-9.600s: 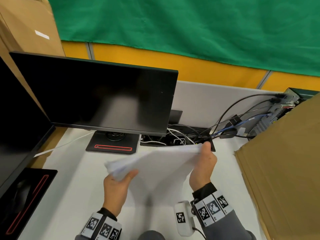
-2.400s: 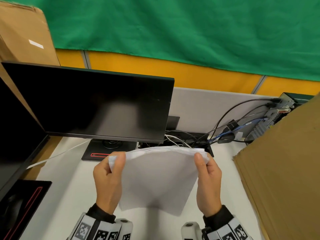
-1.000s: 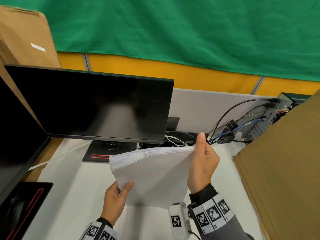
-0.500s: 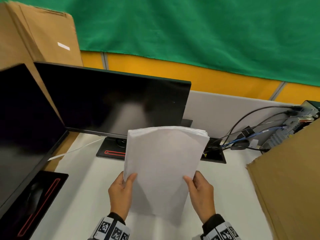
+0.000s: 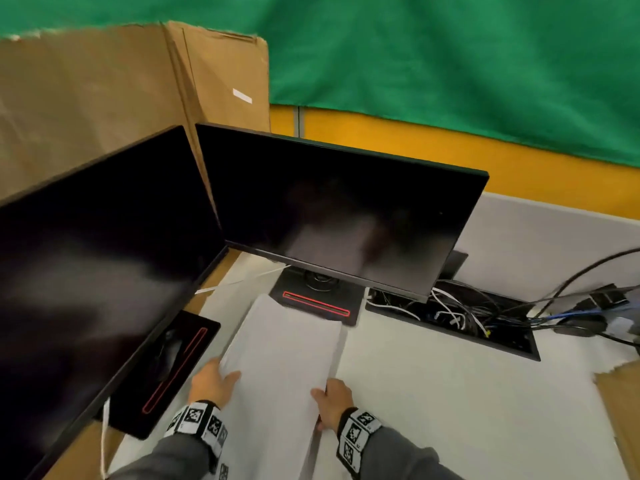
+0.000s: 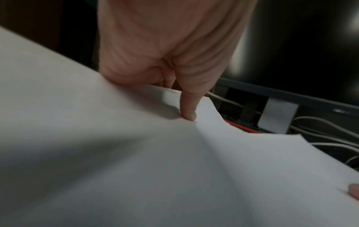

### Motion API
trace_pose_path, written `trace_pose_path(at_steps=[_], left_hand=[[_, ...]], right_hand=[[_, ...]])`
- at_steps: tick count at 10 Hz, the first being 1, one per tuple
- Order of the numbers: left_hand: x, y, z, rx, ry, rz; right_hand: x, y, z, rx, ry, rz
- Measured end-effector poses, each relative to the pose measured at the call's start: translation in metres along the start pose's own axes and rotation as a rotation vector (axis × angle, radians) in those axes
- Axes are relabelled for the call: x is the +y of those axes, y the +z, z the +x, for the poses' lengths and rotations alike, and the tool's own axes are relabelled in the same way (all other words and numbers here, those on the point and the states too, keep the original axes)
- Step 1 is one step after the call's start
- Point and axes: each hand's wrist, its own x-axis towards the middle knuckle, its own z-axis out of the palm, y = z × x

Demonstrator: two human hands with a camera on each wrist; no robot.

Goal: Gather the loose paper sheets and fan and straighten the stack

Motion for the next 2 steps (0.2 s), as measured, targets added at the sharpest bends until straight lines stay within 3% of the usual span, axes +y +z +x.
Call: trace_pose_path(at_steps=[2], left_hand=[[-0.013,0.002,0.01,0.035,-0.058,0.175]], right_hand=[[-0.012,-0.009,0.006,-0.011,0.034,-0.196]])
